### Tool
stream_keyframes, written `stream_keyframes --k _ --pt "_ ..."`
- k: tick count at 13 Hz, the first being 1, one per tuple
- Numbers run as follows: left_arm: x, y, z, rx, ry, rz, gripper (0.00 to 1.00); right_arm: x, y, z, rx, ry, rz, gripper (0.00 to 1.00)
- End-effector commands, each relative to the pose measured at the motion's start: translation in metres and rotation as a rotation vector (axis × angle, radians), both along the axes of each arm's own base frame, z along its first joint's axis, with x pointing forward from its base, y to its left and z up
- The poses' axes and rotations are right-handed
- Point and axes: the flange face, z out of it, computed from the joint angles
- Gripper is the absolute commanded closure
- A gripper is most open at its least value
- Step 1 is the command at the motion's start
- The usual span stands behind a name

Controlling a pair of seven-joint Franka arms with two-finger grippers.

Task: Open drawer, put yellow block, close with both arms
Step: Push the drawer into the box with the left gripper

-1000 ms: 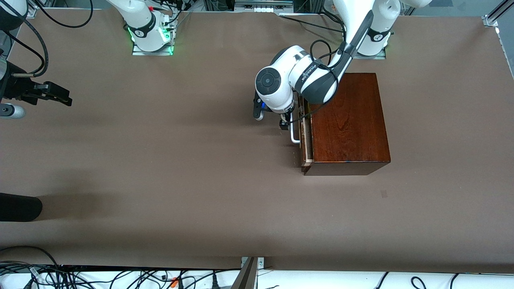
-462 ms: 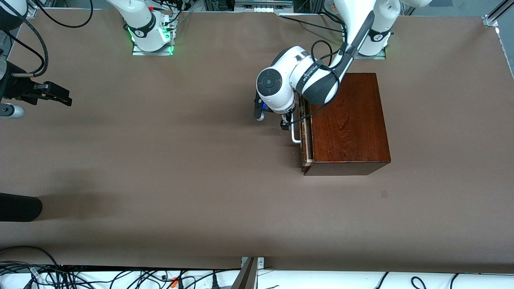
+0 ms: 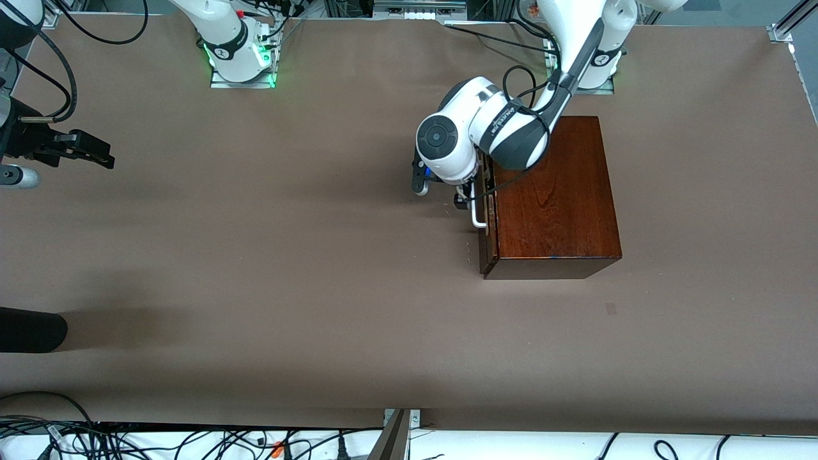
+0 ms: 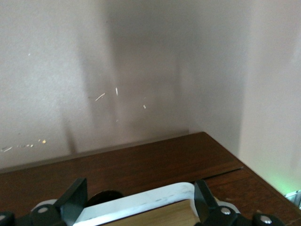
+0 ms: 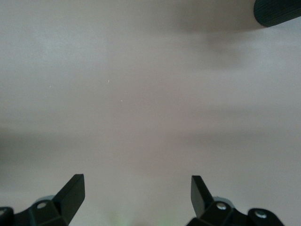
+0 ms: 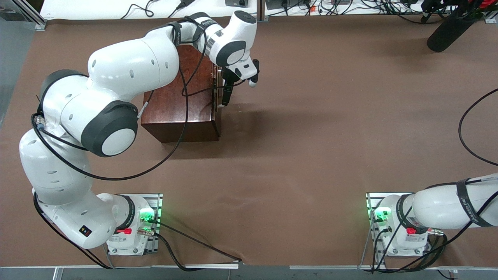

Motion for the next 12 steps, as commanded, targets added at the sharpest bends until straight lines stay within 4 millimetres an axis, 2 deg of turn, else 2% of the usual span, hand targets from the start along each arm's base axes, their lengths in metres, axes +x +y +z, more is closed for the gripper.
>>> stream_keyframes --k 1,5,8,12 --pt "0.012 0.024 0.011 0.039 -0.046 -0.031 0.0 -0.005 -0.001 0.008 -0.007 -0.012 0.009 0.0" --pt "0.008 0.011 0.018 0.014 -0.05 -0.037 0.0 -0.006 -0.001 0.008 -0.007 -0.014 0.01 0.0" --pt "-0.004 -0.016 0.045 -0.039 -0.08 -0.043 0.0 -0.006 -0.002 0.008 -0.009 -0.012 0.01 0.0" --pt "-0.001 -0.022 0.087 -0.102 -0.121 0.112 0.0 -0.005 -0.001 0.008 -0.009 -0.012 0.012 0.0"
